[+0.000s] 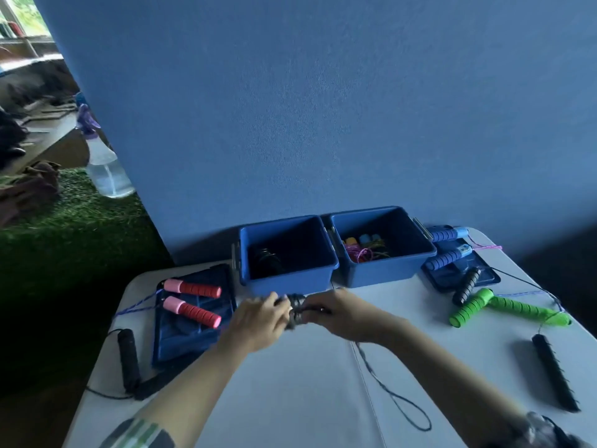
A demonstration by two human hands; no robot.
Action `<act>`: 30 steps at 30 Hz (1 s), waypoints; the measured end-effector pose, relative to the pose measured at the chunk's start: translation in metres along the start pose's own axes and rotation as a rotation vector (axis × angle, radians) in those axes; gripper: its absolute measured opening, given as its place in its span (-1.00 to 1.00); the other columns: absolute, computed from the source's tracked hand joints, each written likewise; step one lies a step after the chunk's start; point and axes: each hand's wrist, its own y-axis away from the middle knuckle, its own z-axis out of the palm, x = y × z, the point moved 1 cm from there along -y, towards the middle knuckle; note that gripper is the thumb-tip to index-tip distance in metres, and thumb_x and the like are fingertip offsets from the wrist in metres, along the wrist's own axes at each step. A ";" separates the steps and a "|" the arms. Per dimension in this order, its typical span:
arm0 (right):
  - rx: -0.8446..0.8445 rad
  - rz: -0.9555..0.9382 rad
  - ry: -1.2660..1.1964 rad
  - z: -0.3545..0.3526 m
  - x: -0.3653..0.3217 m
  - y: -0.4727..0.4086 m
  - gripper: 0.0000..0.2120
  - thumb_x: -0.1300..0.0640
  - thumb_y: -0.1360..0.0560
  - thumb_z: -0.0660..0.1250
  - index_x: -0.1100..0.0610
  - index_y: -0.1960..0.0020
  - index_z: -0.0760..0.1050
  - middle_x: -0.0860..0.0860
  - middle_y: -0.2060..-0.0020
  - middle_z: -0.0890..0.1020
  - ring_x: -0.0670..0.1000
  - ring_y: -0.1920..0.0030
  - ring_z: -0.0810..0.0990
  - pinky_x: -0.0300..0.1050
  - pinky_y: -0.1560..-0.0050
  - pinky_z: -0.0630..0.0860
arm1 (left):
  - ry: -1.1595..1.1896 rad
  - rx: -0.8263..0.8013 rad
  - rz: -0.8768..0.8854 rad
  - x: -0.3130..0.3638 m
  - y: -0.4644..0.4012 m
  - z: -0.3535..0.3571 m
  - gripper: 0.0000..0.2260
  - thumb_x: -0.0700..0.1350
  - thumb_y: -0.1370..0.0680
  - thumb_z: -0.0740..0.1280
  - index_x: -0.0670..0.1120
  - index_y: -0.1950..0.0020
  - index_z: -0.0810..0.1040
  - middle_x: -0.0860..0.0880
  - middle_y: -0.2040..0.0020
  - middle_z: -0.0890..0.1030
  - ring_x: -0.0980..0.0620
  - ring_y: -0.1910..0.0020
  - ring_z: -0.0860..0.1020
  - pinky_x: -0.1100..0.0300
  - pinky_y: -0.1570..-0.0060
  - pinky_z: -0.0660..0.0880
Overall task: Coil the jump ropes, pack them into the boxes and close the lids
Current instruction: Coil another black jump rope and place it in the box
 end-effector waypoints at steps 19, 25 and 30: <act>0.169 0.410 -0.449 0.032 0.101 -0.001 -0.84 0.15 -0.53 0.32 0.18 0.14 0.64 -0.07 0.47 0.45 -0.13 0.48 0.32 -0.32 0.48 0.26 | 0.542 0.009 0.133 0.054 0.016 -0.027 -0.65 0.15 -0.58 0.17 -0.05 -0.22 0.39 -0.02 0.02 0.58 -0.03 0.18 0.57 0.15 0.30 0.52; 0.096 0.603 -0.377 0.068 0.089 -0.007 -0.67 0.26 -0.55 0.12 0.13 0.37 0.45 0.02 0.58 0.50 -0.08 0.64 0.35 -0.26 0.53 0.25 | 0.655 0.047 -0.203 0.053 0.000 -0.039 -0.51 0.32 -0.50 0.12 0.17 -0.38 0.29 0.08 -0.17 0.54 0.09 -0.09 0.54 0.20 -0.02 0.48; 0.229 0.467 -0.333 0.078 0.063 -0.007 -0.80 0.07 -0.61 0.13 -0.07 0.13 0.46 -0.08 0.59 0.48 -0.07 0.58 0.39 -0.11 0.46 0.42 | 0.696 0.228 -0.465 0.043 -0.020 -0.039 -0.46 0.32 -0.49 0.11 0.02 -0.32 0.42 0.03 -0.11 0.62 0.09 -0.09 0.56 0.26 0.00 0.46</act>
